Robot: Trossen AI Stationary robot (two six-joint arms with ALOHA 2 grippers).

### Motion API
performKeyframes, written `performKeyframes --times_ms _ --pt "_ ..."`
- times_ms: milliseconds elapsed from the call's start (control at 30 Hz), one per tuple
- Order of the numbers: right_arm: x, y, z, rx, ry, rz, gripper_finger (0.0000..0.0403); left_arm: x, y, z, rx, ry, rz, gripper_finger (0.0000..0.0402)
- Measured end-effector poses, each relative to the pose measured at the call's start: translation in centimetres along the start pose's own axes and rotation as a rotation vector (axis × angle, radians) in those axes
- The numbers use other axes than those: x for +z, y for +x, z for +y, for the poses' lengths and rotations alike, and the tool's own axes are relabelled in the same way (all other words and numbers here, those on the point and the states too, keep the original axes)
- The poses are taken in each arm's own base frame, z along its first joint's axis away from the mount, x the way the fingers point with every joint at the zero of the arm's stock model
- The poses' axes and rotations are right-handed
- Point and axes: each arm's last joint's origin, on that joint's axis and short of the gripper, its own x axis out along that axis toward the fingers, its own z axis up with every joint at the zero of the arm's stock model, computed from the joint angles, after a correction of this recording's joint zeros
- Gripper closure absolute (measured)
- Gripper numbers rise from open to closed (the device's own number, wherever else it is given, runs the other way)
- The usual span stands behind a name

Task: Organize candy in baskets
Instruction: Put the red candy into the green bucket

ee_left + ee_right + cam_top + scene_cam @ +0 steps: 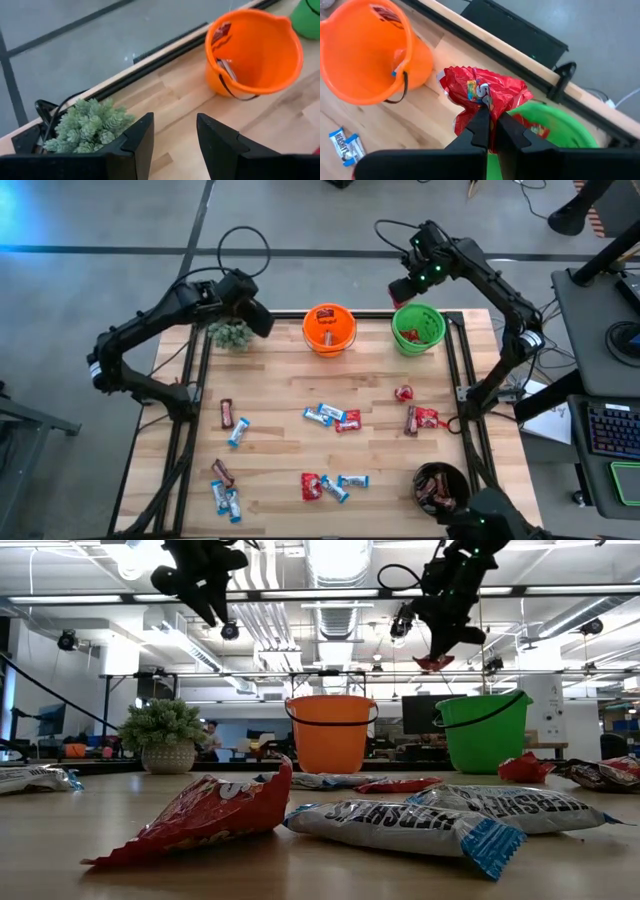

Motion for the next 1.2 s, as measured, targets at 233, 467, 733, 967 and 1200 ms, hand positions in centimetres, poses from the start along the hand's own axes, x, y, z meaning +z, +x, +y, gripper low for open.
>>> performKeyframes --times_ms 233,467,733,967,1200 --pt "-0.6 -1.4 -0.2 -0.02 0.041 0.07 0.0394 0.3 1.6 0.9 -0.107 0.063 0.119 0.0271" --pt "-1.7 -2.1 -0.1 -0.025 0.053 0.181 0.0394 1.0 3.6 1.3 -0.144 0.203 0.173 0.0271" --pt "-2.4 -2.2 -0.3 -0.079 -0.027 0.254 0.0389 3.9 2.4 0.7 -0.17 0.327 0.071 0.0271" --pt "-2.6 -2.2 -0.3 -0.083 -0.06 0.284 0.0345 6.4 -0.8 0.7 -0.185 0.395 -0.027 0.0271" --pt "-2.6 -2.3 -0.3 -0.093 -0.043 0.283 0.0283 6.2 -2.0 1.0 -0.178 0.436 0.034 0.0271"
